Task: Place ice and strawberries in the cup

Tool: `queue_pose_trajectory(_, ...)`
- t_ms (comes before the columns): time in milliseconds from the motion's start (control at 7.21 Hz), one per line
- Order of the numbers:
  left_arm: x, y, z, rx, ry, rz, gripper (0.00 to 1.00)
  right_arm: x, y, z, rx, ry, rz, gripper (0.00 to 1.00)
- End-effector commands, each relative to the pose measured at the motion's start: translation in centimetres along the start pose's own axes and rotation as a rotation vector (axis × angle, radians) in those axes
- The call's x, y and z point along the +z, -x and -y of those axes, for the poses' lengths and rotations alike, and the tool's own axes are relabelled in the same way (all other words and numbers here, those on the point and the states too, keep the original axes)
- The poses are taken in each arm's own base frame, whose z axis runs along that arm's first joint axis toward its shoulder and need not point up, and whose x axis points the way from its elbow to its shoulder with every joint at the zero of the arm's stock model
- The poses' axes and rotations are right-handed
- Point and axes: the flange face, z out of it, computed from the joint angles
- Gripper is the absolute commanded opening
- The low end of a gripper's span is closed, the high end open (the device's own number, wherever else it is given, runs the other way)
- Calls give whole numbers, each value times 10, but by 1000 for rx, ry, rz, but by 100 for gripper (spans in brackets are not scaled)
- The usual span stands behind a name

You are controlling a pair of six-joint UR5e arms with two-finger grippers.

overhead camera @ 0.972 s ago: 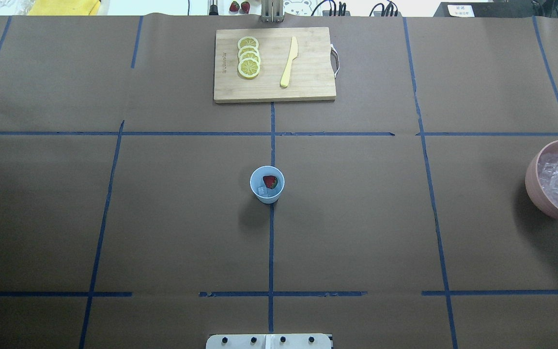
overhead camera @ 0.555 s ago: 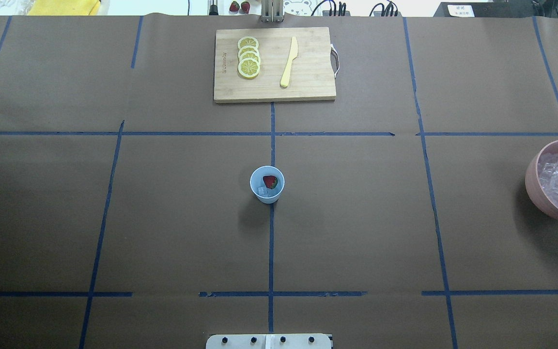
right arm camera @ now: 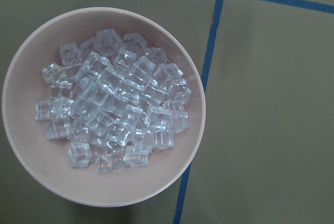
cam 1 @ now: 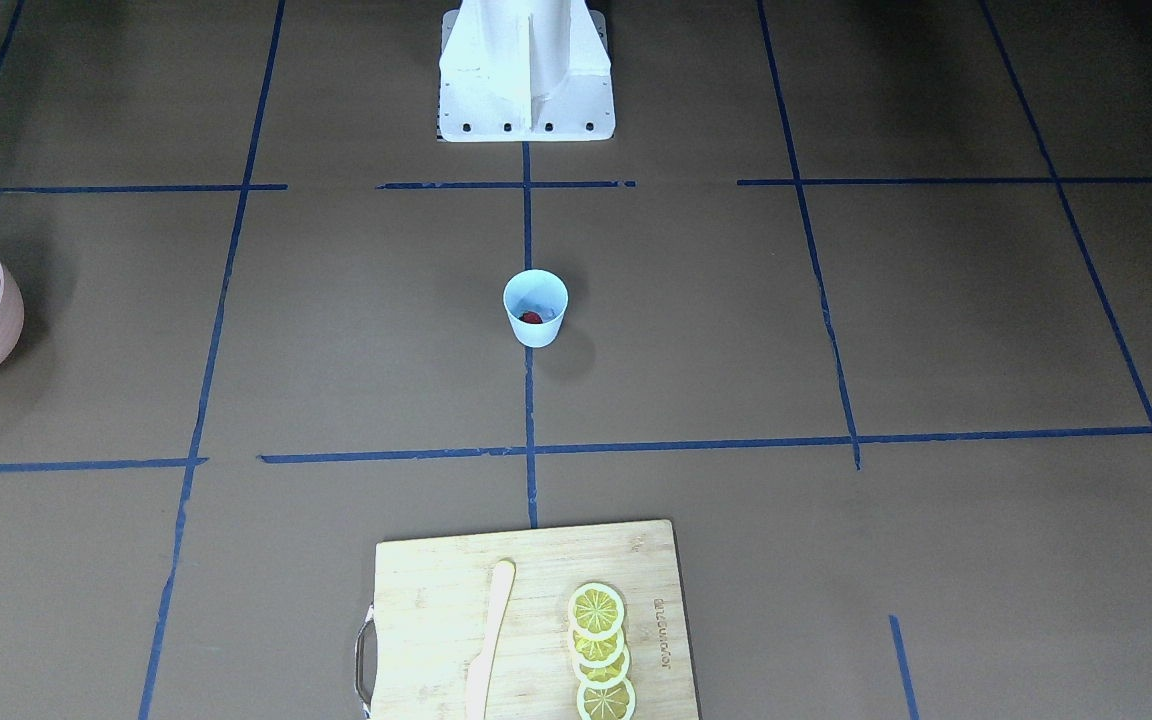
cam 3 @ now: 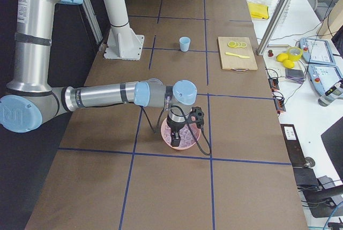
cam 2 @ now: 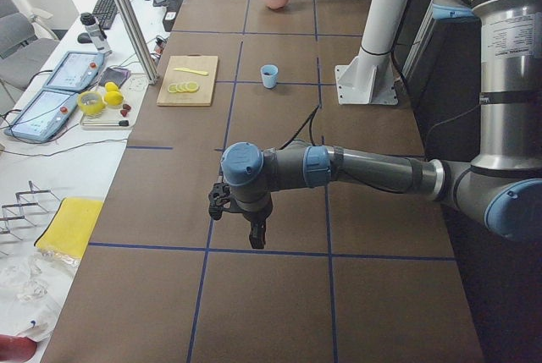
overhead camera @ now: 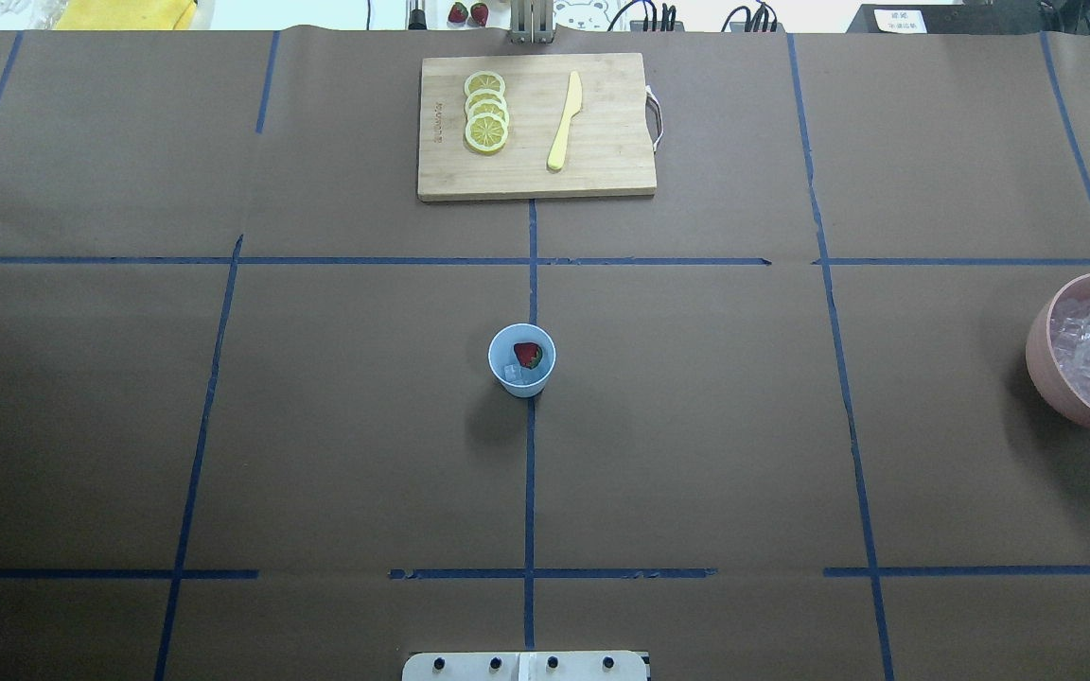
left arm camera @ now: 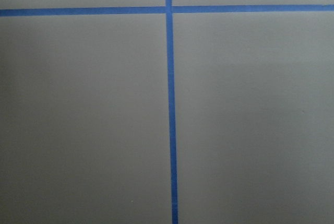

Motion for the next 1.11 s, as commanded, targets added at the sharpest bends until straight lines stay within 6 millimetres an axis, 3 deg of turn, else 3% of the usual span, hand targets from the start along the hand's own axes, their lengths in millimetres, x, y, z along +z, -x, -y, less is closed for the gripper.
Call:
queue_pose_trajectory(0, 0, 1, 0, -3, 3, 7, 100, -1, -7, -6, 20, -4, -1, 99)
queue_pose_trajectory(972, 0, 0, 0, 0, 3, 3, 100, 0, -7, -7, 28, -2, 2, 99)
